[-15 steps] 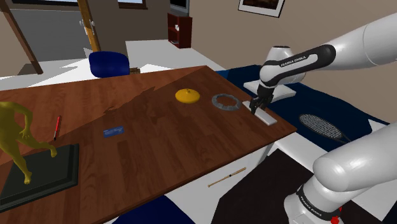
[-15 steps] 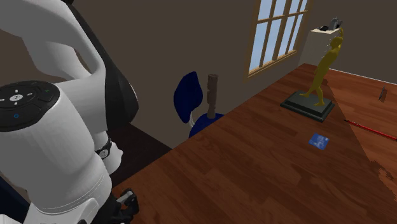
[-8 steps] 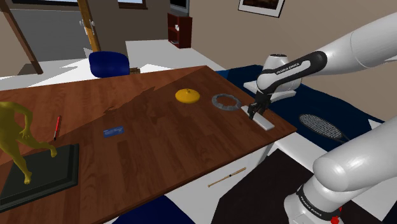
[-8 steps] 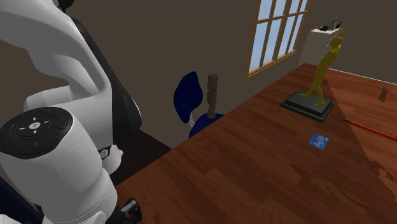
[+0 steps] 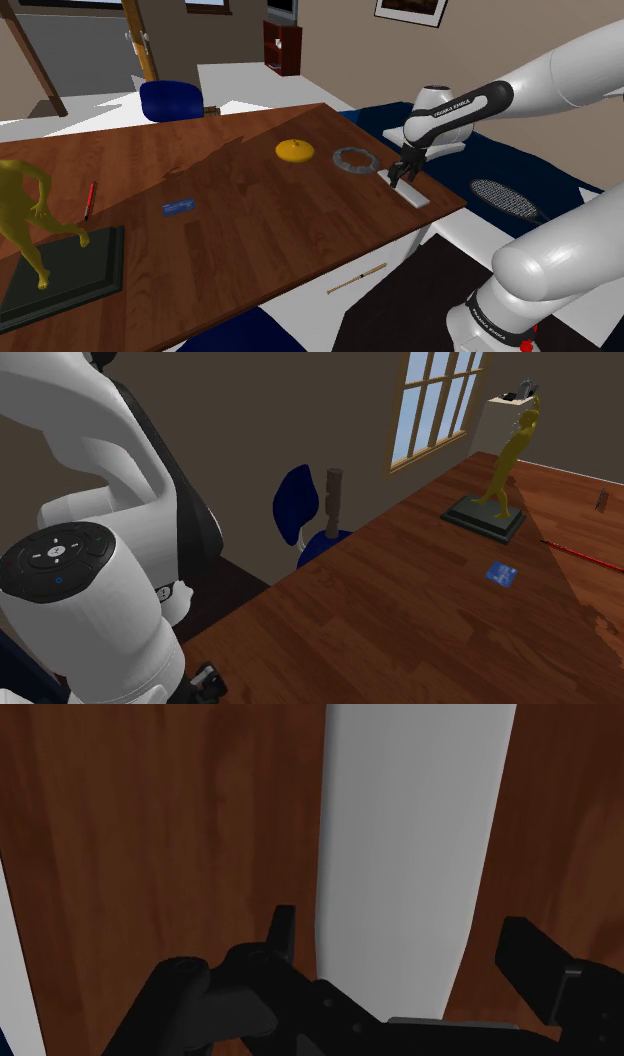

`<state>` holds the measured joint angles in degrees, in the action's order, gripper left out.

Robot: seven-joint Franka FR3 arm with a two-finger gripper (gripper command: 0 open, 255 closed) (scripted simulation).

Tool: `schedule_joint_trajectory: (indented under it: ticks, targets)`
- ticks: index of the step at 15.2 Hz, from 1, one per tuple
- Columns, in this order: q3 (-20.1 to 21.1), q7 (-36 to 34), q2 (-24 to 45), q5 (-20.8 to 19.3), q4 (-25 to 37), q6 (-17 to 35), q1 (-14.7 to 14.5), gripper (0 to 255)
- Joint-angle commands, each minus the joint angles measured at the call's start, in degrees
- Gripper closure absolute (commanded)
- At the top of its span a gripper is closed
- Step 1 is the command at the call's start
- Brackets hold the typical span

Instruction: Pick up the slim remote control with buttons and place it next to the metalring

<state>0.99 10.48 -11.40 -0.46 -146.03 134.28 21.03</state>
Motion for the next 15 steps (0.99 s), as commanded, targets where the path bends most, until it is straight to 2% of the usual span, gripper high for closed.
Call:
schedule_joint_trajectory:
  ticks: [1,4,8,15]
  targets:
    - [0.00,0.00,0.00,0.00,0.00,0.00,0.00,0]
    - [0.00,0.00,0.00,0.00,0.00,0.00,0.00,0]
    - [-0.01,0.10,-4.65,0.15,3.58,-8.22,-0.07,0]
    - [-0.01,0.10,-4.65,0.15,3.58,-8.23,-0.07,0]
